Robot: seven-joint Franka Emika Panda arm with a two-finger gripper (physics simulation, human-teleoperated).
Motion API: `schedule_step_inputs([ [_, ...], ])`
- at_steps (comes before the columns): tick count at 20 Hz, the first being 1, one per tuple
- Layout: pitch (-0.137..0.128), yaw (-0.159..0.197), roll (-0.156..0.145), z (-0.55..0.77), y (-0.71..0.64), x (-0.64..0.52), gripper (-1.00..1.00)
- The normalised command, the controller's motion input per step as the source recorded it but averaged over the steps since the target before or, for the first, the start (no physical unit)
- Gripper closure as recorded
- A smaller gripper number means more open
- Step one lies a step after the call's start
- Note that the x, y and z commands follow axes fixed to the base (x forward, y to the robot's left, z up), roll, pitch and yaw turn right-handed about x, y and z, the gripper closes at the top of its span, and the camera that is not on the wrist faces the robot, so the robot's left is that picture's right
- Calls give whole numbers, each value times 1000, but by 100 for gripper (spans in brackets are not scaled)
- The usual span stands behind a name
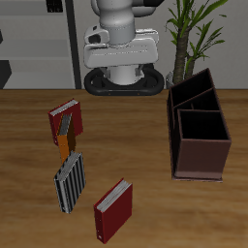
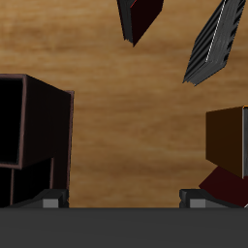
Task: Place the orange book into the left desk caddy's right compartment
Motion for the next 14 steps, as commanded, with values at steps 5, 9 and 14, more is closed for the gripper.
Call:
schedule_step_inputs([
  [5, 13, 14, -35, -14, -369, 143, -100],
  [9, 1, -3, 1, 38, -465, 97, -100],
  [14, -16, -1, -50, 27, -736, 109, -100],
])
